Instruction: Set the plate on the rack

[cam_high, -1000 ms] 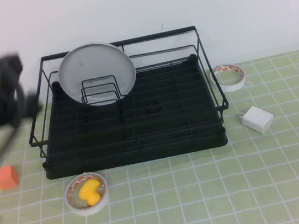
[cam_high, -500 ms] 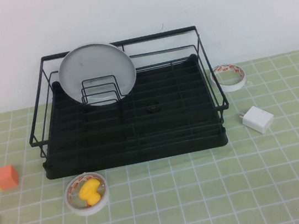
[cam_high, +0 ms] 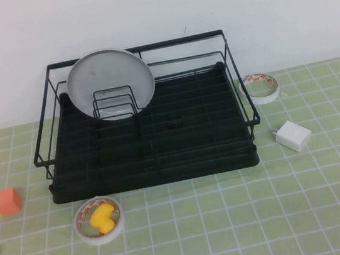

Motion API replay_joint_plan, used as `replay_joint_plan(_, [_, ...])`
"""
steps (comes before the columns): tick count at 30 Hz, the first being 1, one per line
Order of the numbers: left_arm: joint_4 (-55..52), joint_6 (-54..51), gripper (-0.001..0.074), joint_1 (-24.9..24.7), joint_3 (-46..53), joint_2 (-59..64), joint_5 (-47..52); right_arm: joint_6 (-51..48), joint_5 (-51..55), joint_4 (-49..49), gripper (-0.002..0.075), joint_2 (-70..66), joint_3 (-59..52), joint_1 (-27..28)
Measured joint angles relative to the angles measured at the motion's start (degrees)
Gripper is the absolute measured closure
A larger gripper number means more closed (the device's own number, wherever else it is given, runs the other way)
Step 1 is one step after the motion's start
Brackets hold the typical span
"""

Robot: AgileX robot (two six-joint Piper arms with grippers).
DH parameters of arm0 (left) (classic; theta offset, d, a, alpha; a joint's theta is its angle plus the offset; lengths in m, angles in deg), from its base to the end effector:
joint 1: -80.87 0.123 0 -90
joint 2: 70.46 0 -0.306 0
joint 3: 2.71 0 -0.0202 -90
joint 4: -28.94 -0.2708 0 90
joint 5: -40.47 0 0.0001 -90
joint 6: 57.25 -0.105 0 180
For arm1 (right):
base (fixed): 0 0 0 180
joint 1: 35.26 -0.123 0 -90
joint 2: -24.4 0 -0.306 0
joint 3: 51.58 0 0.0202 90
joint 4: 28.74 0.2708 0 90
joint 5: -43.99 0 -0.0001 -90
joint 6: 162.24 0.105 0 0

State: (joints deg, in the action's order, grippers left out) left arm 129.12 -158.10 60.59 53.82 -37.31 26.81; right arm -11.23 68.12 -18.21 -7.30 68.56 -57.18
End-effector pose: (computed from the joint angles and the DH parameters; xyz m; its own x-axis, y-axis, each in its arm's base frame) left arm 0.1178 -0.0176 0.3082 -0.0342 0.0195 -0.9992 0.1195 0.9927 0.0153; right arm 0.0949 0.0467 0.2517 -0.2302 -0.4490 -0.8633 -0.5419 0.7961 -0.2695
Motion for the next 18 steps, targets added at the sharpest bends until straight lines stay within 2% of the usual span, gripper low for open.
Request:
replay_joint_plan(11, [0.0,0.2,0.0737,0.0,0.0,-0.1,-0.1,0.0,-0.1,0.1,0.0725,0.0,0.0,0.0])
replay_joint_plan(18, [0.0,0.4,0.0737,0.0,1.1,-6.6,-2.3,0.0,-0.1,0.1,0.0725,0.0,0.0,0.0])
